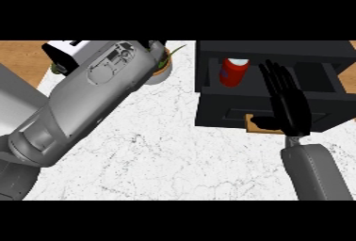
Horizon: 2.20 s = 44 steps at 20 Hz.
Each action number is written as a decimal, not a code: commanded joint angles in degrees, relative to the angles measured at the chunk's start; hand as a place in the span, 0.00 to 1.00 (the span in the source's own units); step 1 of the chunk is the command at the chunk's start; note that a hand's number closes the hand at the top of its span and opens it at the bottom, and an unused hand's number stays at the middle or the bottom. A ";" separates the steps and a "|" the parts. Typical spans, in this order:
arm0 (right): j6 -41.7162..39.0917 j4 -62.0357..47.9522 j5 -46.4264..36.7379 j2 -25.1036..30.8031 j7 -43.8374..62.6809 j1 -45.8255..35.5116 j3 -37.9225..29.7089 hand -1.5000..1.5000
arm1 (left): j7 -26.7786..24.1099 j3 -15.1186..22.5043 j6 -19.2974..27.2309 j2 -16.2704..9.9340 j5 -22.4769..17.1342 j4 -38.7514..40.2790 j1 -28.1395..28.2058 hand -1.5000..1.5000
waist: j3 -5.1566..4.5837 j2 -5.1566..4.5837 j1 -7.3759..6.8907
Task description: Pick up the can, place it into the drawer and close the drawer
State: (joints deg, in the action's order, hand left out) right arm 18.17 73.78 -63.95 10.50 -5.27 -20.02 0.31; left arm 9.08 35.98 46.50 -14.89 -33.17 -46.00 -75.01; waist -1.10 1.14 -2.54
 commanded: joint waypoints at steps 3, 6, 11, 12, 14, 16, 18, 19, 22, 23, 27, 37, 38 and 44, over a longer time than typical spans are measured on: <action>5.20 -13.87 -2.83 -1.22 -0.33 -4.76 -1.73 0.00 | 5.50 -0.29 -0.58 -4.97 0.27 -7.22 1.83 0.00 | 1.18 -1.09 -0.97; 9.41 -19.46 -3.68 -2.23 -0.72 -8.13 -3.03 0.00 | 6.01 -0.19 -1.93 -7.05 0.86 -9.13 3.45 0.00 | 1.20 -1.38 -0.98; 17.36 -30.12 -3.38 -1.91 -3.17 -15.44 -6.73 0.00 | 5.18 -0.33 -1.42 -8.61 2.00 -13.03 9.23 0.00 | 1.23 -1.70 -1.24; 16.60 -32.89 -4.33 -1.69 -1.47 -19.66 -7.33 0.00 | 5.15 -1.03 -2.11 -9.14 1.85 -13.82 9.20 0.00 | 1.21 -1.79 -1.39; 18.12 -36.55 -3.87 -1.14 -2.08 -22.48 -8.65 0.00 | 7.41 -1.57 -4.12 -12.68 1.78 -15.77 9.41 0.00 | 1.22 -1.77 -1.46; 22.72 -39.92 -6.75 -3.93 0.43 -23.20 -7.98 0.00 | 7.31 0.31 -2.00 -11.98 3.24 -19.72 12.11 0.00 | 1.22 -1.72 -2.52; 21.76 -42.79 -4.89 -1.36 -1.04 -27.99 -9.99 0.00 | 6.72 -1.31 -2.55 -11.53 2.91 -18.26 13.24 0.00 | 1.22 -2.06 -1.53; 20.77 -42.14 -4.97 -0.44 -0.75 -28.07 -9.99 0.00 | 6.26 0.70 -0.70 -12.13 3.86 -22.97 18.38 0.00 | 1.17 -1.57 -2.14; 24.87 -47.84 -5.42 -0.60 -0.99 -31.11 -11.23 0.00 | 6.67 -0.68 -2.01 -12.89 3.77 -23.03 17.69 0.00 | 1.22 -2.21 -2.38; 22.96 -48.90 -6.71 -0.42 1.68 -34.97 -11.07 0.00 | 7.61 -0.10 -1.84 -11.94 3.98 -23.72 16.81 0.00 | 1.20 -2.25 -2.61; 22.78 -53.54 -5.36 1.91 -1.45 -38.38 -12.70 0.00 | 6.10 -1.15 -2.59 -14.23 4.84 -26.16 20.44 0.00 | 1.22 -2.51 -2.66; 23.18 -59.26 -4.97 2.74 0.10 -45.40 -15.34 0.00 | 4.77 -1.26 -3.94 -14.92 5.82 -30.62 26.16 0.00 | 1.24 -3.11 -3.66; 23.69 -59.35 -5.08 1.37 0.27 -46.05 -15.24 0.00 | 5.54 -1.86 -3.84 -14.96 5.78 -30.75 24.85 0.00 | 1.26 -3.09 -3.59; 21.94 -57.92 3.05 0.60 -10.43 -45.84 -21.71 0.00 | 4.88 -2.24 -3.77 -15.67 5.91 -32.85 28.32 0.00 | 1.43 -3.11 -3.60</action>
State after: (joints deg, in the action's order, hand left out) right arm 39.23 13.77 -67.74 13.97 -12.16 -62.76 -16.02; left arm 14.06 34.27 43.12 -30.37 -26.91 -77.67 -47.97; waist 0.12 -1.84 -4.71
